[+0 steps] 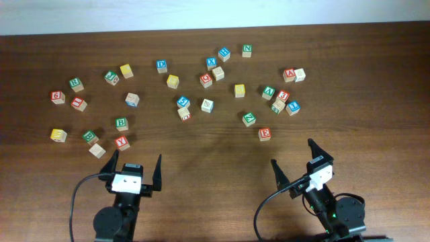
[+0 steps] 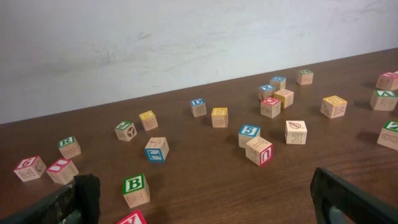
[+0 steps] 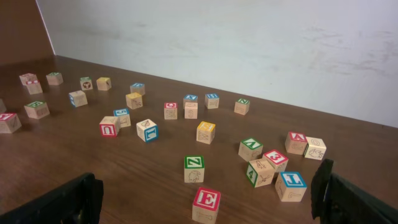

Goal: Spell out RSS
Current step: 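Move the left gripper toward the green R block at left, then lower the left gripper and grasp the green R block, then carry the R block to the table center and set it down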

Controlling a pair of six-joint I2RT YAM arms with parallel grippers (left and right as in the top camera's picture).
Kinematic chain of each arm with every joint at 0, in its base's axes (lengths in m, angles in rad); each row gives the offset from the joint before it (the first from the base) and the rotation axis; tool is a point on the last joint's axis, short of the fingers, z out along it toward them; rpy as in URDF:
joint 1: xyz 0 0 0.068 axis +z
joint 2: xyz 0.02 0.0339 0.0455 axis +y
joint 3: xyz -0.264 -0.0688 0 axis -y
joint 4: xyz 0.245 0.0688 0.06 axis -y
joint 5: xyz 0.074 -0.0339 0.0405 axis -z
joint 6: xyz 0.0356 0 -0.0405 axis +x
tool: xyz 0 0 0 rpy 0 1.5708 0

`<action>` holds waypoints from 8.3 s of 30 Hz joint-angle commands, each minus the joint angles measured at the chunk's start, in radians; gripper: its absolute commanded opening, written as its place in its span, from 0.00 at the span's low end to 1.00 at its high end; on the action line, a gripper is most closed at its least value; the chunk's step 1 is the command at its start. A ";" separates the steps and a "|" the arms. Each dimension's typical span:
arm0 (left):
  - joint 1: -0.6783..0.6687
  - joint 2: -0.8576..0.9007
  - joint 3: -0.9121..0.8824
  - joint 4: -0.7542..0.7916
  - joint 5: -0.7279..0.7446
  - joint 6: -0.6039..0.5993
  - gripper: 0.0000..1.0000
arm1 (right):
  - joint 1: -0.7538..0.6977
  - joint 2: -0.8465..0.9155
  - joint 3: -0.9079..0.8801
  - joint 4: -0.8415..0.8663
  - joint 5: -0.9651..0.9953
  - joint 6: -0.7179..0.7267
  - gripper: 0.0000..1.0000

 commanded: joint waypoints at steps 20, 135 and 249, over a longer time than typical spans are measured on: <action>0.006 -0.005 -0.002 -0.006 0.003 -0.005 0.99 | -0.009 -0.012 -0.005 -0.005 0.002 0.011 0.98; 0.447 2.570 2.205 -0.708 -0.149 -0.335 0.42 | -0.009 -0.012 -0.005 -0.005 0.002 0.011 0.98; -0.246 1.807 1.052 -0.560 -0.200 -0.488 0.36 | -0.009 -0.012 -0.005 -0.005 0.002 0.011 0.98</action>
